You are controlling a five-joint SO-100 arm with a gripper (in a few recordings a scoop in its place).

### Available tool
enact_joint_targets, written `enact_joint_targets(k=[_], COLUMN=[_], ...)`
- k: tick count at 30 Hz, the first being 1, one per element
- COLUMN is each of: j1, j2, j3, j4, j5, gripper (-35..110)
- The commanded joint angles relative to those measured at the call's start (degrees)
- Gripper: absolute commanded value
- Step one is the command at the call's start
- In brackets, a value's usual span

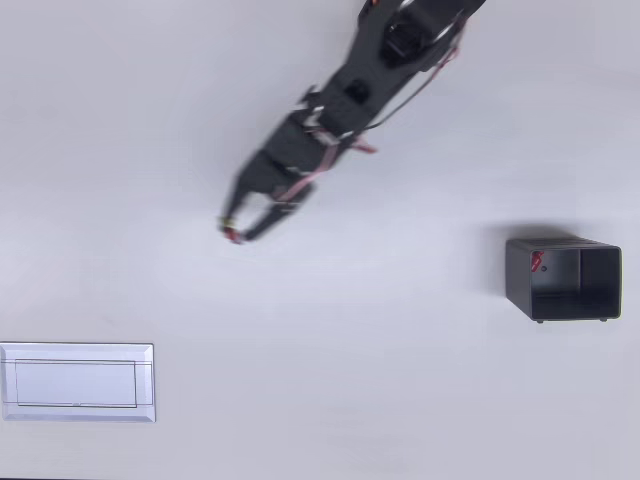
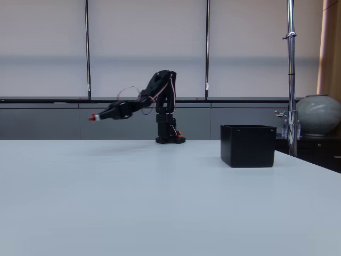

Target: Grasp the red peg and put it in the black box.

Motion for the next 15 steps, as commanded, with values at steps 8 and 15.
enact_joint_targets(k=[8, 15], j1=[-28.04, -43.95], j2=[-12.13, -10.72], j3=[-3.87, -3.16], j4=[-4.75, -9.58], j5=[-1.41, -1.05], gripper=[0, 0])
